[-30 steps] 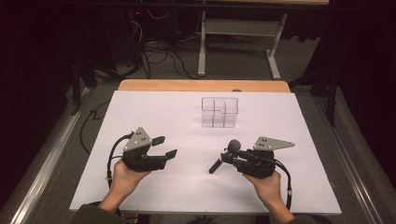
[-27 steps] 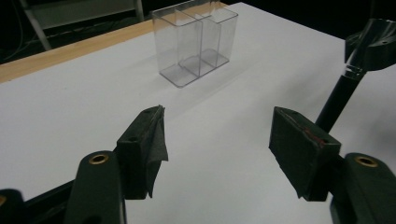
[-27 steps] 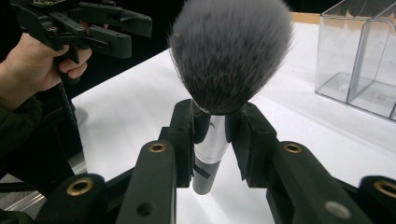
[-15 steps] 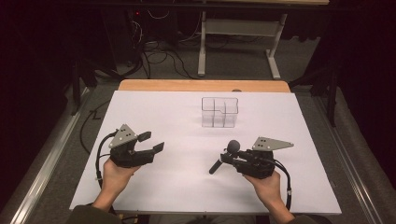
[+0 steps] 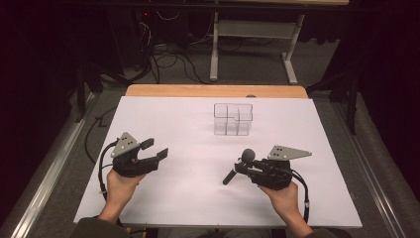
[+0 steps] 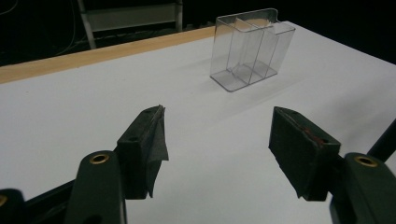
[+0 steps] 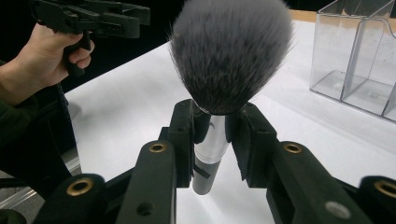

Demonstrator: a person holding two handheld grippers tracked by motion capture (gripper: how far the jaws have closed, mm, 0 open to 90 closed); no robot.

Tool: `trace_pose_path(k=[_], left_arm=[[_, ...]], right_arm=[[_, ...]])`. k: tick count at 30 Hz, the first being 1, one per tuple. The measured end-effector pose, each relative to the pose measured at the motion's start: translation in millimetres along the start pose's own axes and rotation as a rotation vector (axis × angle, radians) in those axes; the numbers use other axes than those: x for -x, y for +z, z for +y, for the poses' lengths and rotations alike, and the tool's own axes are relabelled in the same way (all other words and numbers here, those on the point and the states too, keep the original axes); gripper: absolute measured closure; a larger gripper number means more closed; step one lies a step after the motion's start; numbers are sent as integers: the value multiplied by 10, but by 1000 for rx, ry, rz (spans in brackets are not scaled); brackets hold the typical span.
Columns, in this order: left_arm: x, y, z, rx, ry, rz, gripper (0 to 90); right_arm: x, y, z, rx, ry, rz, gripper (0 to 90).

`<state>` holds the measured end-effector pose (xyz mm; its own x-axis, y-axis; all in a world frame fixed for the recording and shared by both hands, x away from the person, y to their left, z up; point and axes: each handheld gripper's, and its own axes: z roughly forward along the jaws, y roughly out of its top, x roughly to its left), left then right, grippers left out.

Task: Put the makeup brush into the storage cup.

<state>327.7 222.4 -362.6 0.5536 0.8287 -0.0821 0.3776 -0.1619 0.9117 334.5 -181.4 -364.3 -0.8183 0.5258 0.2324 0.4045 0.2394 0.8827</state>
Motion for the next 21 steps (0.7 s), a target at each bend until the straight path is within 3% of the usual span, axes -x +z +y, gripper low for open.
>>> trace_pose_path(k=[21], left_arm=[[10,39,-146,-15,-9,21,362]], right_arm=[[50,-116,41,-20,8,-31,723]])
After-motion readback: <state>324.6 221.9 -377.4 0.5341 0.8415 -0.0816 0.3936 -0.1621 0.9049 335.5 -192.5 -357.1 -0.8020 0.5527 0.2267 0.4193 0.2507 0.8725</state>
